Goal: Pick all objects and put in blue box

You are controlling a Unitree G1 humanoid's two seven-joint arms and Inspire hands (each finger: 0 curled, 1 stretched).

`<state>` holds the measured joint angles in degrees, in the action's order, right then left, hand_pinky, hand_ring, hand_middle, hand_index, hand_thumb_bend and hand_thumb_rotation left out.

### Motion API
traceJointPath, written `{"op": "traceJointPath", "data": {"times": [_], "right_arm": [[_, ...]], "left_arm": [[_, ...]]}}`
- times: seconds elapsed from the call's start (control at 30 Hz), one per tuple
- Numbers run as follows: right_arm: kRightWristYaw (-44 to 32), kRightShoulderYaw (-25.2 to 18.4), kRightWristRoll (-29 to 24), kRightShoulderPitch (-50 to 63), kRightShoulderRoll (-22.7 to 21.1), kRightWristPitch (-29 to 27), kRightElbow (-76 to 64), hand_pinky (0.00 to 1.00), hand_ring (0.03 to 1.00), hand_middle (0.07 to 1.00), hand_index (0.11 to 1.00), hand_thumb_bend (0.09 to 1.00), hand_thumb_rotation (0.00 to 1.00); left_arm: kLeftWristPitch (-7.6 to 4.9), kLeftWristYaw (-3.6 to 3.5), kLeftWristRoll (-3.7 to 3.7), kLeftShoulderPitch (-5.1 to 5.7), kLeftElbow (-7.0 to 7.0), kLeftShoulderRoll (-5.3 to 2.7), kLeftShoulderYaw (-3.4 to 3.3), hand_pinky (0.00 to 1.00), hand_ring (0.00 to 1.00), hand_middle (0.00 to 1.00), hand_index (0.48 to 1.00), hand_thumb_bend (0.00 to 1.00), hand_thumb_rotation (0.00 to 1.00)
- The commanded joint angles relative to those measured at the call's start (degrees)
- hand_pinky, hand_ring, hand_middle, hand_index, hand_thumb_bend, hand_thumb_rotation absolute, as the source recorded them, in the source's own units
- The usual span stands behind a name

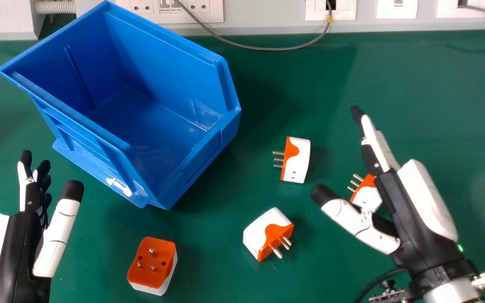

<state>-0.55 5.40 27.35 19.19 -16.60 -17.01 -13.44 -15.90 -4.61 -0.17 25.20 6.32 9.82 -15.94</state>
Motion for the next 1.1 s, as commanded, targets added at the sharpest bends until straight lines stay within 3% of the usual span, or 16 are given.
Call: {"op": "traceJointPath", "data": {"times": [0.0, 0.17, 0.4, 0.57, 0.87, 1.07], "right_arm": [[-1.77, 0.53, -0.81, -0.57, -1.82, -1.44, -1.03, 0.96, 1.000, 1.000, 1.000, 0.448, 0.88], [-5.54, 1.19, -0.46, -1.58, -5.03, -1.70, -1.48, 0.95, 1.000, 1.000, 1.000, 0.467, 0.87], [-11.71, 1.57, 0.40, -4.28, -10.02, -0.92, -2.01, 0.96, 1.000, 1.000, 1.000, 0.486, 0.89], [-12.04, 2.45, 2.28, -5.75, -10.18, -0.12, -1.09, 0.96, 1.000, 1.000, 1.000, 0.495, 0.89], [-11.79, 4.88, 6.18, -7.38, -8.82, 2.69, -0.80, 0.95, 1.000, 1.000, 1.000, 0.493, 0.87], [-12.37, 6.92, 10.37, -11.49, -10.15, 2.84, 0.88, 0.96, 1.000, 1.000, 1.000, 0.493, 0.82]], "left_arm": [[-0.24, 0.14, -0.87, -0.23, 1.38, 0.00, -0.32, 1.00, 1.00, 1.00, 1.000, 0.81, 0.91], [0.17, 0.18, -1.13, -0.27, 1.66, -0.18, -0.38, 1.00, 1.00, 1.00, 1.000, 0.81, 0.91], [0.46, 0.46, -0.87, -0.33, 2.29, -0.70, -0.02, 1.00, 1.00, 1.00, 1.000, 0.81, 0.90], [1.17, 0.45, -0.83, -0.10, 3.51, -0.85, 0.00, 1.00, 1.00, 1.00, 1.000, 0.81, 0.89], [0.80, 0.32, -0.80, -0.51, 3.14, -0.81, 0.03, 1.00, 1.00, 1.00, 1.000, 0.81, 0.89], [0.73, 0.40, -0.50, -0.72, 3.06, -0.82, 0.11, 1.00, 1.00, 1.00, 1.000, 0.80, 0.89]]}}
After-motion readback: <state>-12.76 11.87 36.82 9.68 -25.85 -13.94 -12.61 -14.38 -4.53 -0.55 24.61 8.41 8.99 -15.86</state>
